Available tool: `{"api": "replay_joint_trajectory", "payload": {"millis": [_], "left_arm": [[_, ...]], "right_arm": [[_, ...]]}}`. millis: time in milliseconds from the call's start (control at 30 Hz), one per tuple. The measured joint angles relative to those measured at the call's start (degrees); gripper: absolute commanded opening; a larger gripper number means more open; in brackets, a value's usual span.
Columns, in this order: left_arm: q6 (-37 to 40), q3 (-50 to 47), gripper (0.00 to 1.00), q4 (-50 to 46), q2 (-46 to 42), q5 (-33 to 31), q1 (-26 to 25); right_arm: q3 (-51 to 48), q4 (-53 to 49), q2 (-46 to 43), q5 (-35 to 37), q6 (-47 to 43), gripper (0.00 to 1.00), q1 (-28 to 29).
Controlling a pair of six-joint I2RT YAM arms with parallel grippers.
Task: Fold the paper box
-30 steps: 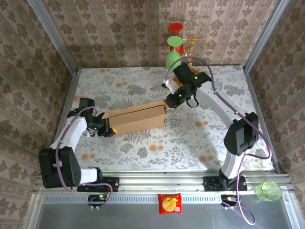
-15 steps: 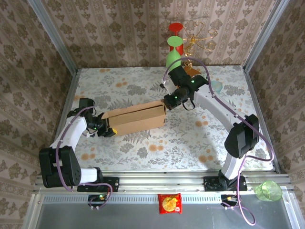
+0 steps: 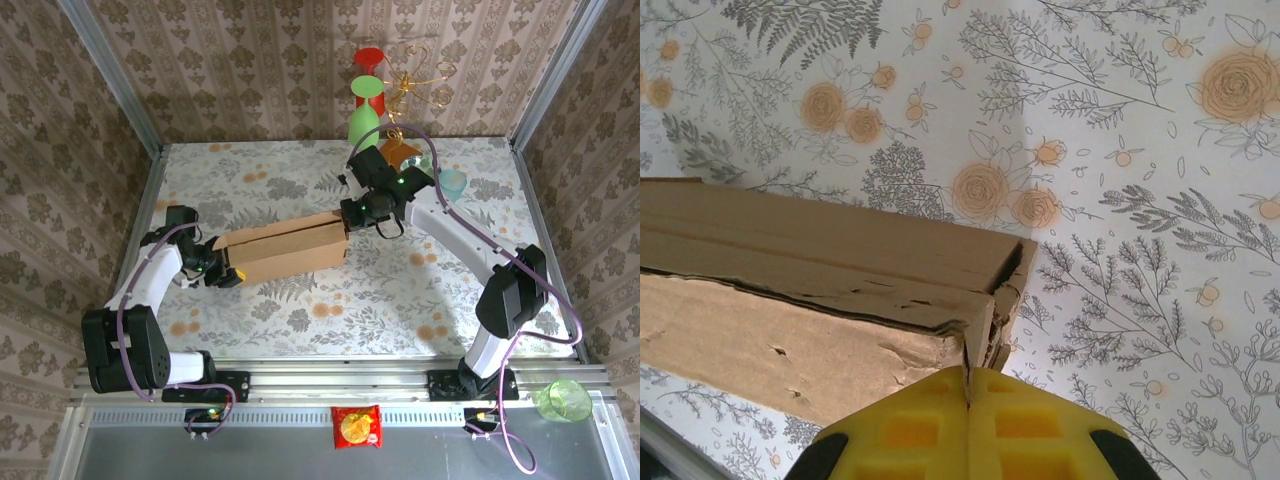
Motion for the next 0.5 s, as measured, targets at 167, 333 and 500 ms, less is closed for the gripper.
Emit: {"api": "replay_joint_trajectory", "payload": {"millis": [167, 333, 500], "left_arm": [[0.0, -0.35, 0.26, 0.11, 0.09, 0.17, 0.37], [0.0, -0.42, 0.26, 0.22, 0.09, 0.17, 0.37], [0.0, -0.42, 0.25, 0.24, 0.28, 0.2, 0.39]], "right_arm": [[-3.45, 2.58, -2.25, 2.21, 2.25, 0.0, 1.42], [-6.03, 5.07, -3.76, 4.85, 4.35, 0.0, 2.84], [-6.73, 5.88, -4.2, 7.37, 6.36, 0.0, 4.17]]}}
